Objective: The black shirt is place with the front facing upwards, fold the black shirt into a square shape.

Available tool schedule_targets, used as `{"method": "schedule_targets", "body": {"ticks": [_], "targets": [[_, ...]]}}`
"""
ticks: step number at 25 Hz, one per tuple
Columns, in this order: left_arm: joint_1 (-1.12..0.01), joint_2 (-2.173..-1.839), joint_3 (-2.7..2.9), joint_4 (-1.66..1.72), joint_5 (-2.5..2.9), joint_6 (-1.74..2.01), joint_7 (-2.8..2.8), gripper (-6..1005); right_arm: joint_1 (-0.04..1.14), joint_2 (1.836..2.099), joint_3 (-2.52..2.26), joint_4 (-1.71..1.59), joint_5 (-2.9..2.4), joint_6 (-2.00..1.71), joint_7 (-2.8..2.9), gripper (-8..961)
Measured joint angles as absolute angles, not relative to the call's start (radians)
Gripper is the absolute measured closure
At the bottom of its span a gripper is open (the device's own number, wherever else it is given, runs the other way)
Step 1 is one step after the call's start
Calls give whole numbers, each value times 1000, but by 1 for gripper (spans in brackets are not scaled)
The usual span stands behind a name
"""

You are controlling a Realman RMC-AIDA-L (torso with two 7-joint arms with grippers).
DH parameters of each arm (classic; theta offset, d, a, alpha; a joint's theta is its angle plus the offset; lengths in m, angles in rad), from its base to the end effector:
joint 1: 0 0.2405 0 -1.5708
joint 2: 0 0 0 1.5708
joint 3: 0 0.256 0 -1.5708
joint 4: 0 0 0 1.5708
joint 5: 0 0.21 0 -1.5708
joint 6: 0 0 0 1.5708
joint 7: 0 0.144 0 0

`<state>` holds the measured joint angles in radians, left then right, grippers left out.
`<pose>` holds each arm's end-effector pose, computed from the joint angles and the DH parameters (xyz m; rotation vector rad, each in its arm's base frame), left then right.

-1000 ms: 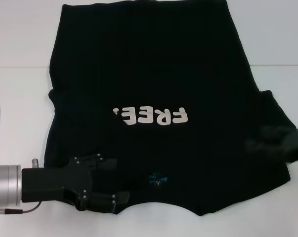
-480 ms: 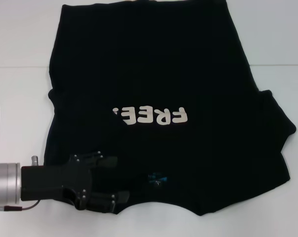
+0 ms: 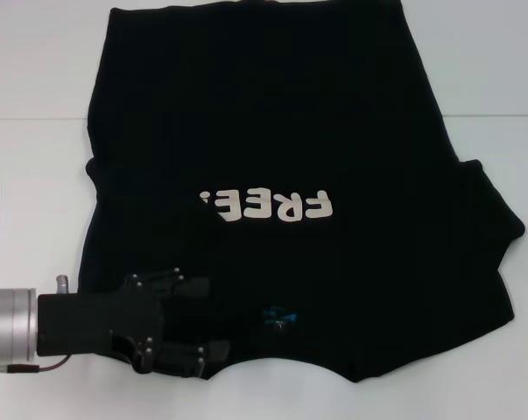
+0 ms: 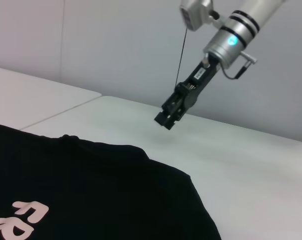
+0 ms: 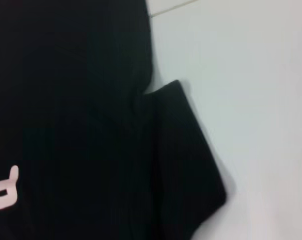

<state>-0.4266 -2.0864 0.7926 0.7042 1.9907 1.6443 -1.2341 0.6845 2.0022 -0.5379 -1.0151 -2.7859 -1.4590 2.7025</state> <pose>-0.2749 0.2921 -0.0090 -2.8501 -0.4385 -0.6592 0.3034 0.3831 0.1074 -1.8210 1.7755 0.0424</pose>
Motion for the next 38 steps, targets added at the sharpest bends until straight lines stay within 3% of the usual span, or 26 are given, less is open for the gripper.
{"method": "schedule_targets", "body": {"ticks": [8,38], "targets": [[-428,-2088,797,704,1991,1643,-1232,61,749,1982,-552,-837,-2782,-1349,2711,102],[-431,-2088,797,704,1991,1629,-1232,62,792,1983,-554,-659,-2775,-1159,2723,102]]}}
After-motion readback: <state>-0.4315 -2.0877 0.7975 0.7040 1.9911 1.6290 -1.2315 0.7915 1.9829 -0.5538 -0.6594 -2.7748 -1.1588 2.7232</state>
